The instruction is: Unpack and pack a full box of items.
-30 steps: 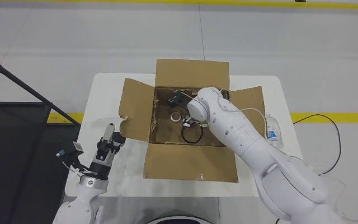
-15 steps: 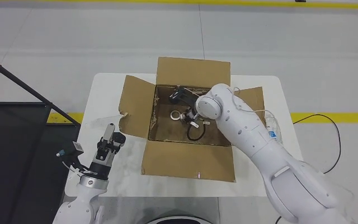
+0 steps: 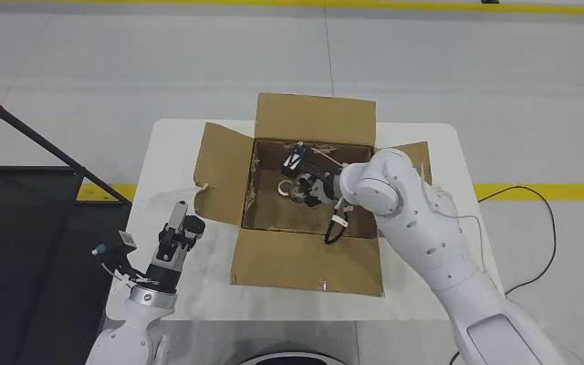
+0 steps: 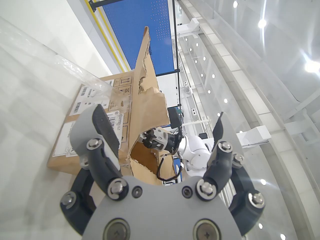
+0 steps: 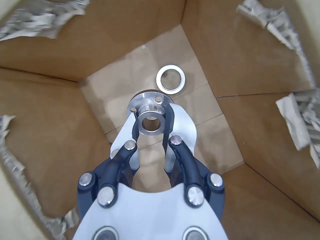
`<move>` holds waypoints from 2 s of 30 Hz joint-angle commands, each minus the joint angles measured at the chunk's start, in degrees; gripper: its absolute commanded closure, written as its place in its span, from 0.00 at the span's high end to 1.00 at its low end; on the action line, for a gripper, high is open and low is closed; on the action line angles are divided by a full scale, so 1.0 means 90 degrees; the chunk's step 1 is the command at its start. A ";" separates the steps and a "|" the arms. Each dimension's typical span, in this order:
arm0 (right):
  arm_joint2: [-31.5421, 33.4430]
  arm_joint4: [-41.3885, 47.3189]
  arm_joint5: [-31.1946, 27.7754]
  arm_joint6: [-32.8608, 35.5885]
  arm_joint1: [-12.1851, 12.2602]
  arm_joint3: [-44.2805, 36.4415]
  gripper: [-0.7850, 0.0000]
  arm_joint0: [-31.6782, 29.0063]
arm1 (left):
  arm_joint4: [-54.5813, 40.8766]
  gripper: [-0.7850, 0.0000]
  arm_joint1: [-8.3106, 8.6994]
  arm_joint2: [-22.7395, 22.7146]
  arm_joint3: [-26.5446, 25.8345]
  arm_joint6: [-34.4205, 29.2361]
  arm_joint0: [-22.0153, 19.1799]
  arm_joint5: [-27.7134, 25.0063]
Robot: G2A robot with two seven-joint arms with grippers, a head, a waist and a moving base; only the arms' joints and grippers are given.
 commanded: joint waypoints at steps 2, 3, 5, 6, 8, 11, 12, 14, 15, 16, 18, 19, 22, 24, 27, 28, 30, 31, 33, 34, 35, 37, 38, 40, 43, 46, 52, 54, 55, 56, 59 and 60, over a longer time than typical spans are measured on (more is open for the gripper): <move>0.0446 -0.0022 -0.0202 -0.0048 0.0163 -0.0674 0.00 -0.0460 | 0.0000 1.00 0.0000 0.0000 0.0000 0.0000 0.0000 0.0000; 0.0566 -0.0020 -0.0273 -0.0050 0.0209 -0.0861 0.00 -0.0588 | 0.0000 1.00 0.0000 0.0000 0.0000 0.0000 0.0000 0.0000; 0.0751 -0.0033 -0.0327 0.0000 0.0281 -0.1135 0.00 -0.0795 | 0.0000 1.00 0.0000 0.0000 0.0000 0.0000 0.0000 0.0000; 0.0806 -0.0045 -0.0297 0.0050 0.0305 -0.1241 0.00 -0.0865 | 0.0000 1.00 0.0000 0.0000 0.0000 0.0000 0.0000 0.0000; 0.0806 -0.0045 -0.0297 0.0050 0.0305 -0.1241 0.00 -0.0865 | 0.0000 1.00 0.0000 0.0000 0.0000 0.0000 0.0000 0.0000; 0.0806 -0.0045 -0.0297 0.0050 0.0305 -0.1241 0.00 -0.0865 | 0.0000 1.00 0.0000 0.0000 0.0000 0.0000 0.0000 0.0000; 0.0806 -0.0045 -0.0297 0.0050 0.0305 -0.1241 0.00 -0.0865 | 0.0000 1.00 0.0000 0.0000 0.0000 0.0000 0.0000 0.0000; 0.0806 -0.0045 -0.0297 0.0050 0.0305 -0.1241 0.00 -0.0865 | 0.0000 1.00 0.0000 0.0000 0.0000 0.0000 0.0000 0.0000; 0.0806 -0.0045 -0.0297 0.0050 0.0305 -0.1241 0.00 -0.0865 | 0.0000 1.00 0.0000 0.0000 0.0000 0.0000 0.0000 0.0000; 0.0806 -0.0045 -0.0297 0.0050 0.0305 -0.1241 0.00 -0.0865 | 0.0000 1.00 0.0000 0.0000 0.0000 0.0000 0.0000 0.0000; 0.0806 -0.0045 -0.0297 0.0050 0.0305 -0.1241 0.00 -0.0865 | 0.0000 1.00 0.0000 0.0000 0.0000 0.0000 0.0000 0.0000; 0.0806 -0.0045 -0.0297 0.0050 0.0305 -0.1241 0.00 -0.0865 | 0.0000 1.00 0.0000 0.0000 0.0000 0.0000 0.0000 0.0000; 0.0806 -0.0045 -0.0297 0.0050 0.0305 -0.1241 0.00 -0.0865 | 0.0000 1.00 0.0000 0.0000 0.0000 0.0000 0.0000 0.0000; 0.0791 -0.0072 -0.0305 -0.0127 0.0308 -0.1311 0.00 -0.0924 | 0.0000 1.00 0.0000 0.0000 0.0000 0.0000 0.0000 0.0000; 0.0846 -0.0138 -0.0324 -0.0359 0.0332 -0.1475 0.00 -0.0975 | 0.0000 1.00 0.0000 0.0000 0.0000 0.0000 0.0000 0.0000; 0.0894 -0.0122 -0.0353 -0.0416 0.0346 -0.1539 0.00 -0.1001 | 0.0000 1.00 0.0000 0.0000 0.0000 0.0000 0.0000 0.0000; 0.1022 -0.0097 -0.0425 -0.0540 0.0383 -0.1722 0.00 -0.1089 | 0.0000 1.00 0.0000 0.0000 0.0000 0.0000 0.0000 0.0000; 0.1105 -0.0049 -0.0474 -0.0617 0.0405 -0.1819 0.00 -0.1155 | 0.0000 1.00 0.0000 0.0000 0.0000 0.0000 0.0000 0.0000; 0.1307 0.0065 -0.0609 -0.0806 0.0455 -0.2037 0.00 -0.1317 | 0.0000 1.00 0.0000 0.0000 0.0000 0.0000 0.0000 0.0000; 0.1426 0.0132 -0.0689 -0.0896 0.0484 -0.2140 0.00 -0.1421 | 0.0000 1.00 0.0000 0.0000 0.0000 0.0000 0.0000 0.0000; 0.1567 0.0225 -0.0778 -0.1011 0.0515 -0.2276 0.00 -0.1532 | 0.0000 1.00 0.0000 0.0000 0.0000 0.0000 0.0000 0.0000; 0.1881 0.0441 -0.0988 -0.1214 0.0583 -0.2518 0.00 -0.1783 | 0.0000 1.00 0.0000 0.0000 0.0000 0.0000 0.0000 0.0000; 0.2049 0.0522 -0.1100 -0.1282 0.0620 -0.2632 0.00 -0.1913 | 0.0000 1.00 0.0000 0.0000 0.0000 0.0000 0.0000 0.0000; 0.2384 0.0736 -0.1313 -0.1428 0.0689 -0.2853 0.00 -0.2171 | 0.0000 1.00 0.0000 0.0000 0.0000 0.0000 0.0000 0.0000; 0.2926 0.0860 -0.1480 -0.1589 0.0792 -0.3229 0.00 -0.2561 | 0.0000 1.00 0.0000 0.0000 0.0000 0.0000 0.0000 0.0000; 0.3444 0.0877 -0.1532 -0.1720 0.0882 -0.3654 0.00 -0.3006 | 0.0000 1.00 0.0000 0.0000 0.0000 0.0000 0.0000 0.0000; 0.4740 0.0573 -0.1137 -0.2136 0.1016 -0.4697 0.00 -0.4189 | 0.0000 1.00 0.0000 0.0000 0.0000 0.0000 0.0000 0.0000; 0.5258 0.0495 -0.0970 -0.2306 0.1044 -0.4962 0.00 -0.4639 | 0.0000 1.00 0.0000 0.0000 0.0000 0.0000 0.0000 0.0000; 0.5512 0.0442 -0.0865 -0.2352 0.1055 -0.5084 0.00 -0.4870 | 0.0000 1.00 0.0000 0.0000 0.0000 0.0000 0.0000 0.0000; 0.5742 0.0356 -0.0734 -0.2364 0.1063 -0.5216 0.00 -0.5094 | 0.0000 1.00 0.0000 0.0000 0.0000 0.0000 0.0000 0.0000; 0.6280 0.0053 -0.0257 -0.2311 0.1072 -0.5582 0.00 -0.5689 | 0.0000 1.00 0.0000 0.0000 0.0000 0.0000 0.0000 0.0000; 0.6411 -0.0006 -0.0133 -0.2299 0.1072 -0.5672 0.00 -0.5860 | 0.0000 1.00 0.0000 0.0000 0.0000 0.0000 0.0000 0.0000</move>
